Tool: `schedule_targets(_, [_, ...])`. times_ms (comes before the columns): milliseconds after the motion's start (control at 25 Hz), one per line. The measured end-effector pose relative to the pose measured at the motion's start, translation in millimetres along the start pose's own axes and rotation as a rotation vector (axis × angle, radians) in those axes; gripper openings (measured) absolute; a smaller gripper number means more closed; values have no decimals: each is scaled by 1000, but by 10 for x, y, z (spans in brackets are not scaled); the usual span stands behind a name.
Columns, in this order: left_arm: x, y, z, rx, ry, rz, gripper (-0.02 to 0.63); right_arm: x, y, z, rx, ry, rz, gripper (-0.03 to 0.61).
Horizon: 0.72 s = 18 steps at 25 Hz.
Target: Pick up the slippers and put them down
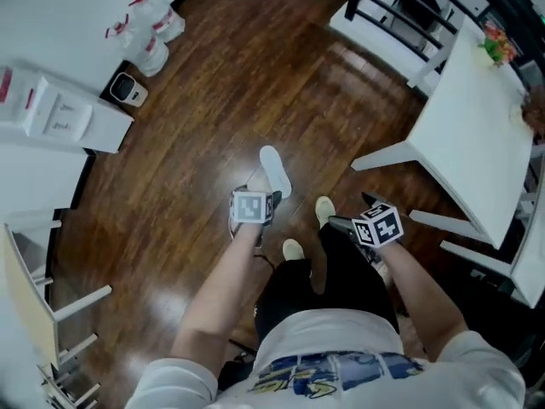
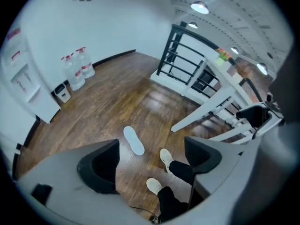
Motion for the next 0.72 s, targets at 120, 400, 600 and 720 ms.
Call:
schedule_targets(120, [319,51,-1017,55,60,63,430,-563,234,-929,88,68,37,509])
schedule_targets(400, [1185,237,-2433,188,170,227,430,-1111,933,-2666,337,241,80,531])
schedule_targets(600, [1874,513,-3059,241,235,356,428,-1350,1655,-3466,433,334,111,526])
schedule_targets(720, [2419,699,-3323,238,287,399,430,-1468,2140,-3919,480,367,138,526])
Point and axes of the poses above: the fingertips, and each gripper's own axes: z forward along the fingers, x to its right, y out of its underside, the point moved 7 cm from there along -z, backward along the fingers, and after that the axes turned 15 degrees about -y, right-handed, at the moved point
